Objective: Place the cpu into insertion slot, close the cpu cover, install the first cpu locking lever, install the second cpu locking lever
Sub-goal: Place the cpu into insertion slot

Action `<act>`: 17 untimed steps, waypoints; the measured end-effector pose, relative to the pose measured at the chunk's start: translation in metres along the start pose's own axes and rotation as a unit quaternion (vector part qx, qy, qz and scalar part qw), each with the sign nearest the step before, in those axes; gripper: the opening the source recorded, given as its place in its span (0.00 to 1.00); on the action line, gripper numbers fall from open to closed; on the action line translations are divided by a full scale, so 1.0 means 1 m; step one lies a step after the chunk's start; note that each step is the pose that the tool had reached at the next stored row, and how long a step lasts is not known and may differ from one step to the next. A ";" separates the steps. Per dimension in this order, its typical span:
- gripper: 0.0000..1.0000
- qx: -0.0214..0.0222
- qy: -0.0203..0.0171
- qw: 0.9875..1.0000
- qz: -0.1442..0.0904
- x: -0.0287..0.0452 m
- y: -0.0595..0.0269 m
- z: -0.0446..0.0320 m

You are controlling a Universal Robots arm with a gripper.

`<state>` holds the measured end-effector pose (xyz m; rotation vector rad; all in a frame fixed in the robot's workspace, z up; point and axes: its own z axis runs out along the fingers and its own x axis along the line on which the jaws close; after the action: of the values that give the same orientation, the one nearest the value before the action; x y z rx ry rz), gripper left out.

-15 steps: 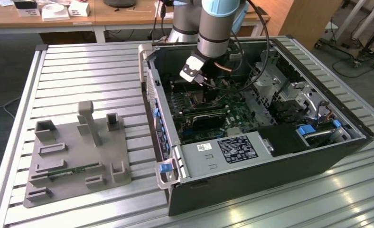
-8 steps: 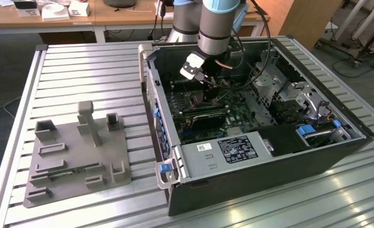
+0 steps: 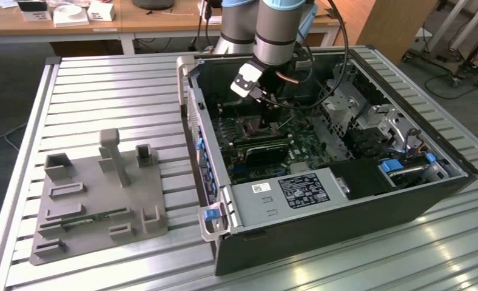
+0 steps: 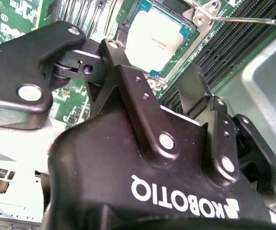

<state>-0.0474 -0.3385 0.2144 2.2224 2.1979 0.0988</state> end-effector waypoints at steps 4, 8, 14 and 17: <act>0.54 0.000 0.000 1.000 0.000 0.0000 0.0000 -0.0002; 0.42 0.000 0.000 1.000 0.000 0.0000 0.0001 -0.0022; 0.18 0.000 0.000 1.000 0.000 0.0002 0.0005 -0.0066; 0.11 0.000 0.000 1.000 0.000 0.0002 0.0005 -0.0068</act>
<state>-0.0473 -0.3385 0.2213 2.2225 2.1979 0.0982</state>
